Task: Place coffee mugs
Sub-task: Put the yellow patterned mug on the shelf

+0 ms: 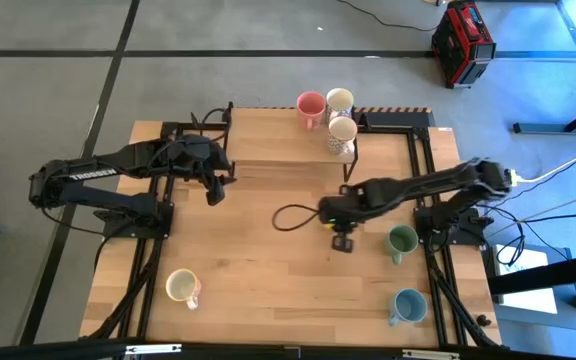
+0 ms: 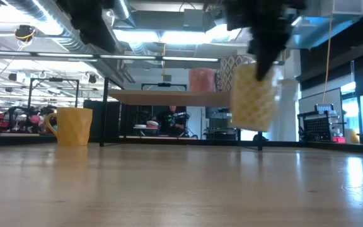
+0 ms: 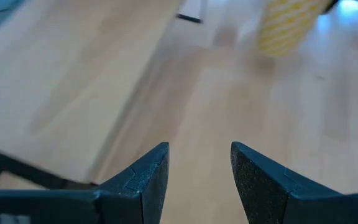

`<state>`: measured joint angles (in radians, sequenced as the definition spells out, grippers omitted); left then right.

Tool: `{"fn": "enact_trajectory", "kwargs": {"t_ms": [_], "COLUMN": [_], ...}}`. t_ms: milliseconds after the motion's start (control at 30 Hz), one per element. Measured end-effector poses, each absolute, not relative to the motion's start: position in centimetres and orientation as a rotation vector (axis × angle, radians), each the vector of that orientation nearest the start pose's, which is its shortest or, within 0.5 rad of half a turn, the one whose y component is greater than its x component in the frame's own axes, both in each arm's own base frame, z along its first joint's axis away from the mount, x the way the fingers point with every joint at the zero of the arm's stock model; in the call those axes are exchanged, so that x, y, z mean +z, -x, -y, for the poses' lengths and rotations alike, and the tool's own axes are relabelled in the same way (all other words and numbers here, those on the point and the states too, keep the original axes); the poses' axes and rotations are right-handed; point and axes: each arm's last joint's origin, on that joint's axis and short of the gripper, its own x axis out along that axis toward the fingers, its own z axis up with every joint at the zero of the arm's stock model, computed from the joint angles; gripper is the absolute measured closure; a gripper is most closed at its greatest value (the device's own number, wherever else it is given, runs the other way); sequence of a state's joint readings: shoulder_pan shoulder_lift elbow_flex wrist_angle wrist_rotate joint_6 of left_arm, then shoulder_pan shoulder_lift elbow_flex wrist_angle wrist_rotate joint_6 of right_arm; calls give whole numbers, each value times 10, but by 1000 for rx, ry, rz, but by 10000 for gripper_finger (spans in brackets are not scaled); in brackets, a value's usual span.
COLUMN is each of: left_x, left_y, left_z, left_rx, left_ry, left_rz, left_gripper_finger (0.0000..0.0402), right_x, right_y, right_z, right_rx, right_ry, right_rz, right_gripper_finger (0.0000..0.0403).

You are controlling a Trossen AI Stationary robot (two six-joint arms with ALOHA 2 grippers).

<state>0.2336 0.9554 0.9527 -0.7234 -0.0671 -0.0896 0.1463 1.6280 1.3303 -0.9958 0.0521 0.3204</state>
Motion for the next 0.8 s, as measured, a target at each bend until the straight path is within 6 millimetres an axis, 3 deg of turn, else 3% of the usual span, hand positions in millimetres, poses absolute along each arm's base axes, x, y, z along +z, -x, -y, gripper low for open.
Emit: {"fn": "enact_trajectory", "kwargs": {"t_ms": [233, 400, 800], "left_x": [310, 309, 310], "left_y": [-179, -179, -181], "left_z": [-28, -18, -5], "left_rx": [175, 114, 85], "left_ry": [88, 49, 60], "left_rz": [-787, -795, -789], "left_gripper_finger": [234, 234, 234], "right_x": [246, 236, 221], "right_y": [-367, -391, -401], "right_z": [-51, -55, -56], "right_rx": [-205, -260, -388], "right_ry": [-233, -282, -438], "right_rz": [-1291, -1313, -1308], "right_gripper_finger": [400, 400, 389]}}
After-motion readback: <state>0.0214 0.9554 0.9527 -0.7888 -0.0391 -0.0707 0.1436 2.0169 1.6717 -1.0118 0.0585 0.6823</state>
